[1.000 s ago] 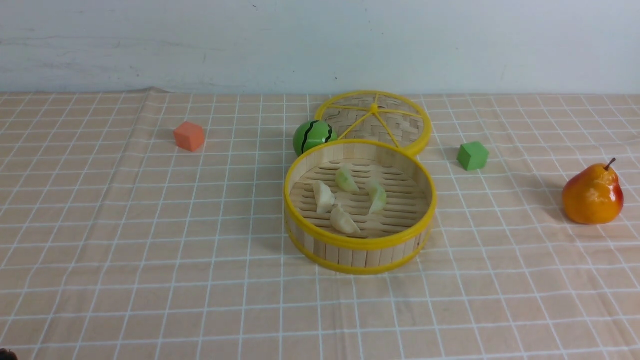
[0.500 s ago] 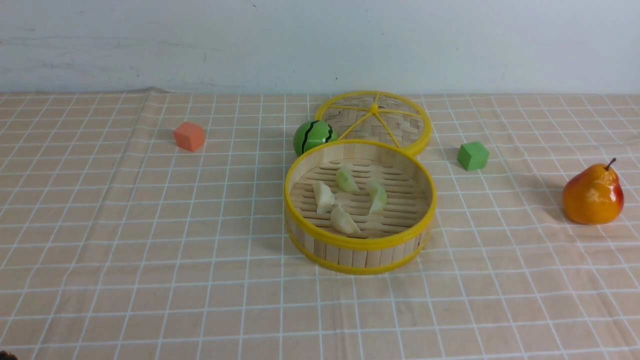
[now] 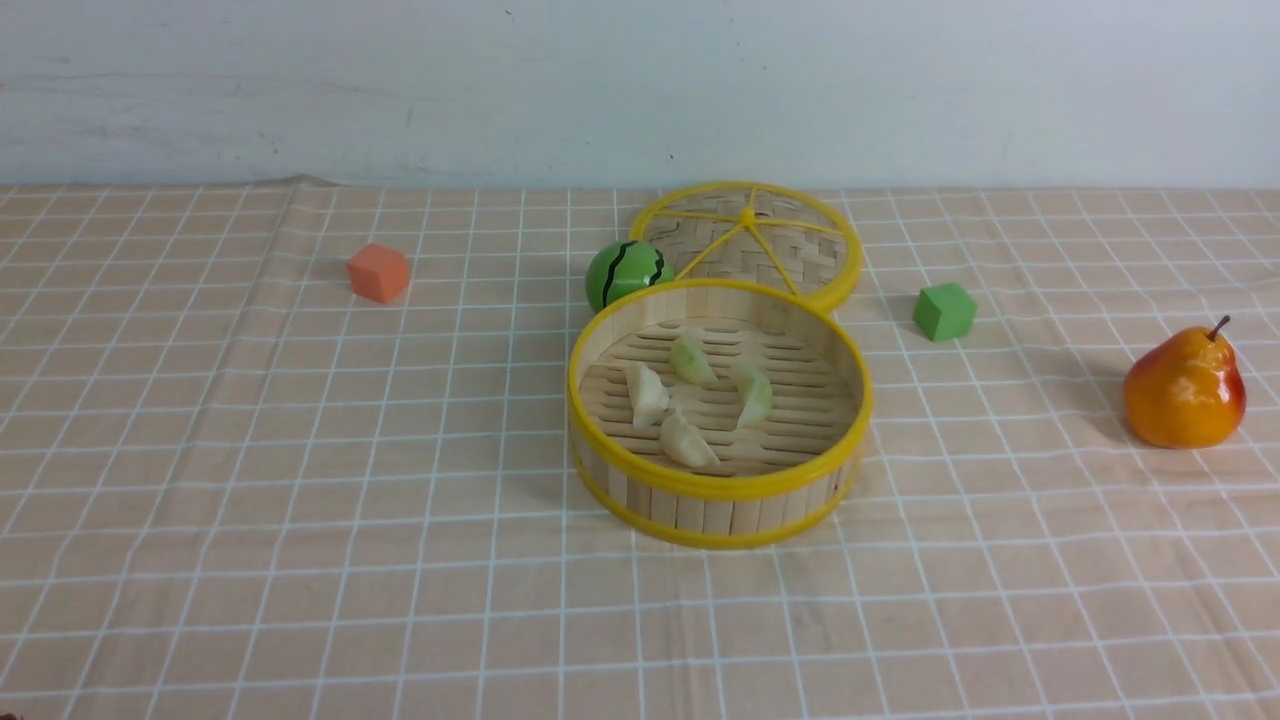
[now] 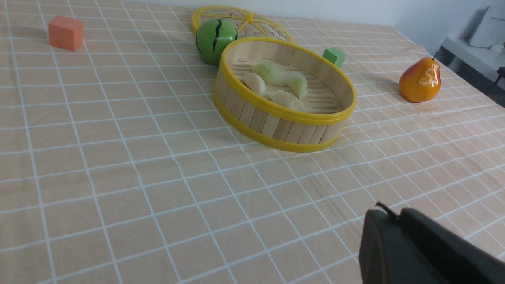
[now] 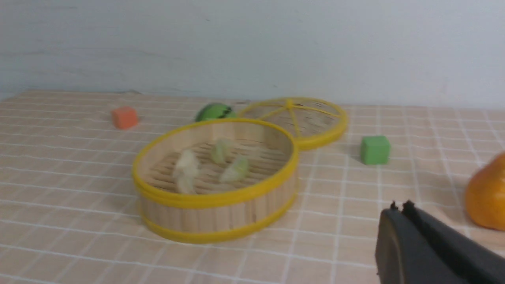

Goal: Put the dumplings into the steamer on the table with the brown tablecloth.

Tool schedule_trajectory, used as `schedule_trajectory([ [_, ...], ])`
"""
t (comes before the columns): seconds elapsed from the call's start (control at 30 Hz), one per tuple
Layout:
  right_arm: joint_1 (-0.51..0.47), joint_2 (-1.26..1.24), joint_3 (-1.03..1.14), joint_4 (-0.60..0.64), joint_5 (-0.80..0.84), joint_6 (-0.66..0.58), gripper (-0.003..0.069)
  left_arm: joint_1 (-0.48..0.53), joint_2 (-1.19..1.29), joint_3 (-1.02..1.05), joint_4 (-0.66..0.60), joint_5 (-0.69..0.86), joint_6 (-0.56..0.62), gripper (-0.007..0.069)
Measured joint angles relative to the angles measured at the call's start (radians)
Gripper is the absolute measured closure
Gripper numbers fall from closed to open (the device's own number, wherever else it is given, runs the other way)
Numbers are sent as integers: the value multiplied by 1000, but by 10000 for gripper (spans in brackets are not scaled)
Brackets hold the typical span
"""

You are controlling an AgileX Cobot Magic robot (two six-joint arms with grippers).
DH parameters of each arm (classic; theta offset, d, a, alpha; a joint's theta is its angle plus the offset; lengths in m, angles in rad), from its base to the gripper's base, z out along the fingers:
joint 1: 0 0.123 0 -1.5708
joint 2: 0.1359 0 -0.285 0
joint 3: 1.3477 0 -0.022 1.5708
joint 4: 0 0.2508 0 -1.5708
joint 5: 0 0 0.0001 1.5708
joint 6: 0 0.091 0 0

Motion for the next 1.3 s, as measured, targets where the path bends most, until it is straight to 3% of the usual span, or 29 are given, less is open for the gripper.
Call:
schedule_trajectory([
  [0.03,-8,-10,4,-15,5,33,680,0,0,0,0,0,0,589],
  [0.1,-98,-72,43,-221,104,264,680,0,0,0,0,0,0,589],
  [0.27,-146,-154,96,-379,261,449,680,0,0,0,0,5,0,589],
  [1.3,-147,-188,110,-401,307,458,671,0,0,0,1,14,0,575],
])
